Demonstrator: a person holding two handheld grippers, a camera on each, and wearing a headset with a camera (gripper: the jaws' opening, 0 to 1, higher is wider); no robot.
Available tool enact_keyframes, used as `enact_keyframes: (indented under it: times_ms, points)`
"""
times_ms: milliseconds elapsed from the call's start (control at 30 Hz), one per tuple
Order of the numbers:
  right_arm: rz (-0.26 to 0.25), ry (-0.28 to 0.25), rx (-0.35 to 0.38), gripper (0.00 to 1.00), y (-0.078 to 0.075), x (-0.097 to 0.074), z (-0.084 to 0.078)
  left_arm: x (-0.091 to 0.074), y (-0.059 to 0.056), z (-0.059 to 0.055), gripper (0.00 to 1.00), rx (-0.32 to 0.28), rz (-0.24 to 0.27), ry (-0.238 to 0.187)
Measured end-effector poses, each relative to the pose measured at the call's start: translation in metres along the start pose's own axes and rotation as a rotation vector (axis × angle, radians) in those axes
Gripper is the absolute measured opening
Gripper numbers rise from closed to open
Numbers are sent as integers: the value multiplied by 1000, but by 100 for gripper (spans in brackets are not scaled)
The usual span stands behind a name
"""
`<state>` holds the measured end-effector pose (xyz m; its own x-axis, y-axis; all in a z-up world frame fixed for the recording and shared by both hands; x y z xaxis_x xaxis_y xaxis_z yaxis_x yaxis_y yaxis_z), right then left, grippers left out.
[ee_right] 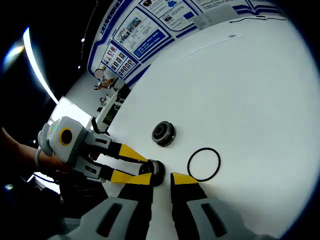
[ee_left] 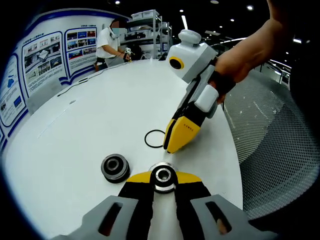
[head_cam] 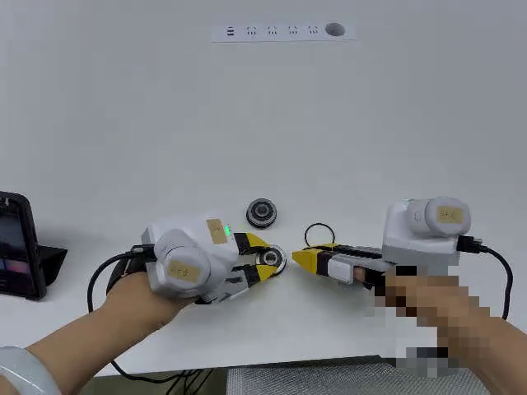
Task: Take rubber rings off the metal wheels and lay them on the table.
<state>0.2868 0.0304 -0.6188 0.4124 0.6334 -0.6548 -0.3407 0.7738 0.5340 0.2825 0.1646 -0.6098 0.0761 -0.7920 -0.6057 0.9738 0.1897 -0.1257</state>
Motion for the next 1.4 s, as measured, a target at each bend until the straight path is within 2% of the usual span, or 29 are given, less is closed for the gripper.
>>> enact_keyframes:
  times_ms: [133,333,767,900,933,1100,1200,1400]
  points:
    - [12,2,10,15,1,2,0,1,1,-1,14,2,-1,11]
    - [40,13,15,17,6,7,0,1,1,-1,14,-3,-6,4]
    - [89,69,46,22,8,21,-3,1,2,-1,14,-10,-1,-4]
    - [112,92,73,22,10,21,-5,1,2,-2,14,-8,-3,-4]
    - [110,83,75,22,10,21,-4,1,2,-2,13,-8,-3,-5]
    - [136,128,126,24,9,18,-7,1,2,-2,13,-10,-3,-6]
    - [156,132,129,23,12,16,-7,1,2,-2,13,-9,-3,-5]
    - [163,127,139,24,12,15,-7,2,2,-2,13,-10,-3,-4]
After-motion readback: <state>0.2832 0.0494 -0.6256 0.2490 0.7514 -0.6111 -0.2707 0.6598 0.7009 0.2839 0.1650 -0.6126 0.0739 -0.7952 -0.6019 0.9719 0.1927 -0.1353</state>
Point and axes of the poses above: the centre of the closed fingertips' face, and the gripper's own axes: x roughly forward along the fingers, y roughly to its left, z roughly out of its top, the point moved 7 cm from there along -x, roughly backward along the fingers, and after that the axes turned 11 degrees about -z, right-handed, at the moved point
